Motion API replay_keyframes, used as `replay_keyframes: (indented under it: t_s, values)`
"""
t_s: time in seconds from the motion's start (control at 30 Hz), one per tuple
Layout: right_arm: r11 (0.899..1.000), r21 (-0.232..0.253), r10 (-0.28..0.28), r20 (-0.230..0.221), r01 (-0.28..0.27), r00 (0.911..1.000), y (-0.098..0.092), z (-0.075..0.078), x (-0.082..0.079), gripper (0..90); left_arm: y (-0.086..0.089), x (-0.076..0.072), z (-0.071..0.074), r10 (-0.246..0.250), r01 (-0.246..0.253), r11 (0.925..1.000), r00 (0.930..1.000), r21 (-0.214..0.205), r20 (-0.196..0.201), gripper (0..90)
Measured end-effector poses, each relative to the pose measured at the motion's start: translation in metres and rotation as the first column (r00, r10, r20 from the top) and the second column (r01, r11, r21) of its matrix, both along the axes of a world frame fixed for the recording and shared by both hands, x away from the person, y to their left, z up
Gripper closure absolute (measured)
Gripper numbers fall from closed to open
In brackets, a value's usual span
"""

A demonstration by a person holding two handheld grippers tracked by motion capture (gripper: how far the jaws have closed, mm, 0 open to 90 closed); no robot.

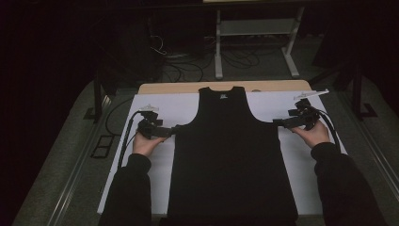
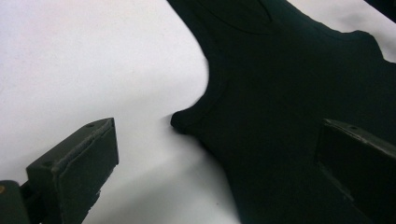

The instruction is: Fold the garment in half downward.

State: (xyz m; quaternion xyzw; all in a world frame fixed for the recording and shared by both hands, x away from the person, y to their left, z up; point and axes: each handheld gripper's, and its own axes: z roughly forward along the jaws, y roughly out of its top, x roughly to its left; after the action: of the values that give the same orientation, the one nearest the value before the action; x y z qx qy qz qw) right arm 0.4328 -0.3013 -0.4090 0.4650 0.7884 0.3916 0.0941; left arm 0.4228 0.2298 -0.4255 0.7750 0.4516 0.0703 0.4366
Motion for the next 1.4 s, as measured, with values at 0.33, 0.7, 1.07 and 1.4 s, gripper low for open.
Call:
replay_keyframes:
  t_s: [0.33,0.7,1.07,1.4]
  values:
    - [1.0,0.014,0.003,-0.025,-0.003,0.9997,-0.001,-0.013,0.007,12.7,-0.007,0.006,-0.013,0.004,-0.005,0.9997,0.9989,-0.026,-0.048,0.0]
    - [0.999,-0.026,-0.025,-0.067,0.023,0.9974,0.002,-0.029,0.01,32.9,-0.016,0.007,-0.022,-0.019,0.018,0.9998,0.9954,-0.008,-0.094,23.7]
    - [0.999,-0.049,-0.025,-0.077,0.021,0.9967,0.008,-0.035,0.011,56.9,-0.017,0.008,-0.024,-0.005,0.005,1.0,0.9956,-0.006,-0.093,50.8]
    - [0.997,-0.062,-0.052,-0.083,0.047,0.9952,0.012,-0.039,0.012,77.0,-0.02,0.01,-0.027,0.012,-0.014,0.9996,0.9969,-0.026,-0.078,73.0]
